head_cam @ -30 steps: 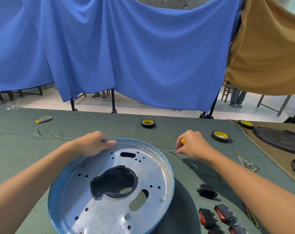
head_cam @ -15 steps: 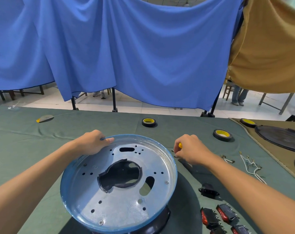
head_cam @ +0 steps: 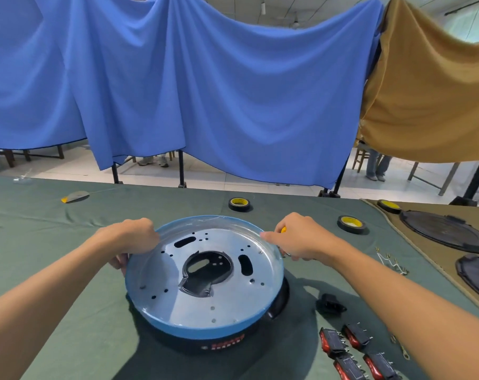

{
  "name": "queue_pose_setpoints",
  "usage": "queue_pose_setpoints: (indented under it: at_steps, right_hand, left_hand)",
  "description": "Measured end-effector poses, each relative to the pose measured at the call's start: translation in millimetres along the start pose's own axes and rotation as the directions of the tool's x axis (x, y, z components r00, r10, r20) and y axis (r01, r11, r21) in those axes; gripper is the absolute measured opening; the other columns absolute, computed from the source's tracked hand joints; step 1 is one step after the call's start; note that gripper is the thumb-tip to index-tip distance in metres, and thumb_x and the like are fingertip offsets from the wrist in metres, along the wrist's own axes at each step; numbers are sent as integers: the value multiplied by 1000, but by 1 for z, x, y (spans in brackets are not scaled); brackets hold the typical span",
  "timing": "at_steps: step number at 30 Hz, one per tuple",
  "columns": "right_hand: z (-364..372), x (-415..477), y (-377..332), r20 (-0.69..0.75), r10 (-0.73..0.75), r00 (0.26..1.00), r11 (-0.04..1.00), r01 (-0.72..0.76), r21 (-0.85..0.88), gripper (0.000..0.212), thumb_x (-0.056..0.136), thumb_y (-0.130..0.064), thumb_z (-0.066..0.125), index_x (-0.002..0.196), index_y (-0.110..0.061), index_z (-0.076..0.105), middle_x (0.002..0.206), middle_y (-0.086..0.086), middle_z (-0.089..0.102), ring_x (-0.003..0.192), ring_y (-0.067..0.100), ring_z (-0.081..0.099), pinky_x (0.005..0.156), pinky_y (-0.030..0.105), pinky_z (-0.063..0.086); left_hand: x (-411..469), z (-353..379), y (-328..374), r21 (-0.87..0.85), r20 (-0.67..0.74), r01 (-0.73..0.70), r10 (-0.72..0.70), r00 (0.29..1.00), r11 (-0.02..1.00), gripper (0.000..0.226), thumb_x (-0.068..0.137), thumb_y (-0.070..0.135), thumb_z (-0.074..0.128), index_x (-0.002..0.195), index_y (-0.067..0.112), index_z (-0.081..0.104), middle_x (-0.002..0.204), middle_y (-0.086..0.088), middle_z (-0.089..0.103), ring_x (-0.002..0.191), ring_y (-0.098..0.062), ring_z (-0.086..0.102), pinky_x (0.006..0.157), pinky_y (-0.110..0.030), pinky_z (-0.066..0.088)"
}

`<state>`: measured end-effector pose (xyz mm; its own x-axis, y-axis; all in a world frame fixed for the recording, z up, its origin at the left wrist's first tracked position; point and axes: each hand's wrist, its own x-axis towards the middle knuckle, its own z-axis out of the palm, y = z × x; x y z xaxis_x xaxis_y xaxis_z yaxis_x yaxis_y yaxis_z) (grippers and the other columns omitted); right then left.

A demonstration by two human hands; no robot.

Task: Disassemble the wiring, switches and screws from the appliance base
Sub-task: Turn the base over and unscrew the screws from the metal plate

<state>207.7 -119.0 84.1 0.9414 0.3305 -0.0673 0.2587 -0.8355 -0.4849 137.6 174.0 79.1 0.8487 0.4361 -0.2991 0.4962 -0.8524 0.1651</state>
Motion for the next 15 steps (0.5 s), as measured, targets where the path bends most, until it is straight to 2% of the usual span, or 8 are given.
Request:
queue_pose_setpoints:
  at_steps: [1,3,5,6,8,10,13,15]
  right_hand:
    - [1,-1,-3,17,1,1000,1000,-1,-16,46,90,-47,58,89,-2,68,58,6,62,50,17,43,46,23,35]
    - [4,-1,-6,24,-15,1000,999,16,-32,31,90,-26,58,96,3,67,71,13,63,57,19,43,48,26,36]
    - [5,1,-7,17,-37,999,999,37,-32,24,89,-14,56,100,3,69,76,18,60,63,19,40,52,30,35]
    - [5,2,-6,20,-53,998,998,54,-36,23,89,-14,58,99,2,71,74,18,58,64,18,38,53,31,34]
    - [4,3,-5,41,-92,995,995,93,-43,20,91,-16,61,92,-1,75,65,0,60,60,16,36,49,29,33]
    - [2,5,-5,60,-127,990,990,130,-46,20,93,-18,62,88,-6,78,64,-13,64,56,14,36,44,23,32]
    - [1,8,-9,78,-171,982,984,174,-40,19,94,-19,62,94,-15,80,75,-15,70,56,9,41,44,18,36]
    - [2,11,-15,94,-202,975,977,207,-56,19,95,-19,61,101,-18,79,82,-14,71,56,7,44,45,15,37]
  left_hand:
    - [-7,-4,0,39,86,-4,1,996,999,31,91,20,32,95,4,59,84,-15,73,61,-25,71,52,-27,56]
    - [-20,-12,0,143,253,-25,-12,967,989,40,87,18,30,97,1,65,79,-10,76,61,-20,72,54,-23,53]
    - [-25,-15,0,210,294,-68,4,956,975,42,95,29,31,94,4,65,79,-6,76,66,-18,73,61,-25,54]
    - [-27,-17,1,241,263,-92,26,965,966,43,98,38,32,94,7,62,83,-4,75,72,-18,72,65,-28,56]
    - [-26,-16,4,328,144,-155,113,983,932,41,98,50,36,103,14,55,97,-3,66,89,-23,66,78,-34,54]
    - [-21,-10,9,336,29,-217,220,975,916,45,97,54,39,118,16,48,111,-6,58,98,-26,58,86,-37,48]
    - [-17,0,18,253,-94,-339,372,924,906,48,97,52,41,132,20,38,131,-5,52,112,-27,52,93,-42,45]
    - [-18,4,25,199,-86,-444,466,880,874,47,97,49,43,137,24,37,134,-1,51,113,-22,51,95,-41,43]
